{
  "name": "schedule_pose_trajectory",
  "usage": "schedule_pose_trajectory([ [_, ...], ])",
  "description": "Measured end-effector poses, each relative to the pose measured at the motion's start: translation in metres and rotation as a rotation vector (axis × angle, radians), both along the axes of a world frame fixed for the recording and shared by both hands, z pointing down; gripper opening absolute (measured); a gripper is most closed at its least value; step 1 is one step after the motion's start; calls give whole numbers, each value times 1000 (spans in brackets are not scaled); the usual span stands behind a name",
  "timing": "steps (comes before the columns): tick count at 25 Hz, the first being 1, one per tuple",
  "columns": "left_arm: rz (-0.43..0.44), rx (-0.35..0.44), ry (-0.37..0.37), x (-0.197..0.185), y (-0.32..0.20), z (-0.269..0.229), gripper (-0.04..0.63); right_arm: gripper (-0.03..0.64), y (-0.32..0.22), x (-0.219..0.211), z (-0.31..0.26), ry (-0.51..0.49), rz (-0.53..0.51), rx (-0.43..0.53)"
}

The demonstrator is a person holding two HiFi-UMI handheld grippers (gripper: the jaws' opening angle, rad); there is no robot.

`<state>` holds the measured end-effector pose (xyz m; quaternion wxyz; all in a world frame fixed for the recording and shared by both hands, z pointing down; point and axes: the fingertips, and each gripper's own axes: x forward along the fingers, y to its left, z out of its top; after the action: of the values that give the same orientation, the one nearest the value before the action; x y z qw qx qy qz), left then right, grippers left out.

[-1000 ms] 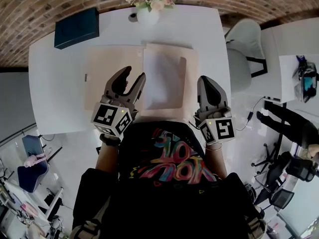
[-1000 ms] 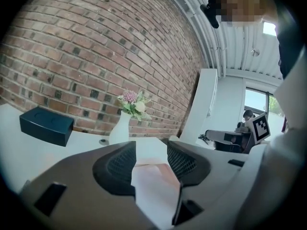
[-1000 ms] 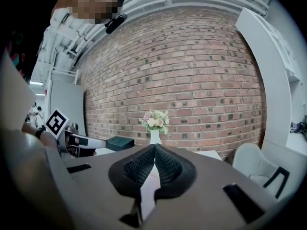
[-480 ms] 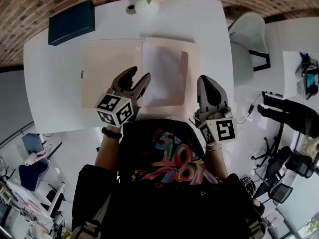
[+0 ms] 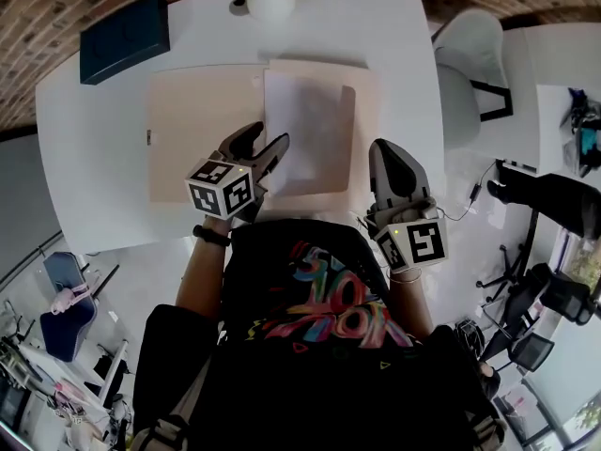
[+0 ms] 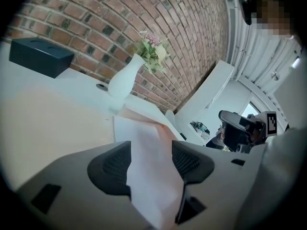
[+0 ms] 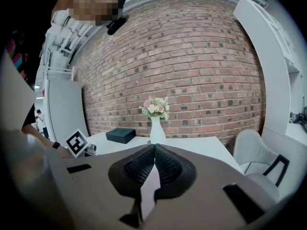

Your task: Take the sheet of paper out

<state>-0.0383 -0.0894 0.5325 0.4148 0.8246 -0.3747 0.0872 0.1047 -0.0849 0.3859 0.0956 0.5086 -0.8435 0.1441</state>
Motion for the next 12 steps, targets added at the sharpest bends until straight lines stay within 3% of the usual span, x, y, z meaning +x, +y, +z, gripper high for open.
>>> schedule_pose_trajectory([
  [12, 13, -174, -8, 5, -2, 40, 287, 20, -6, 8, 8, -13, 38, -28],
])
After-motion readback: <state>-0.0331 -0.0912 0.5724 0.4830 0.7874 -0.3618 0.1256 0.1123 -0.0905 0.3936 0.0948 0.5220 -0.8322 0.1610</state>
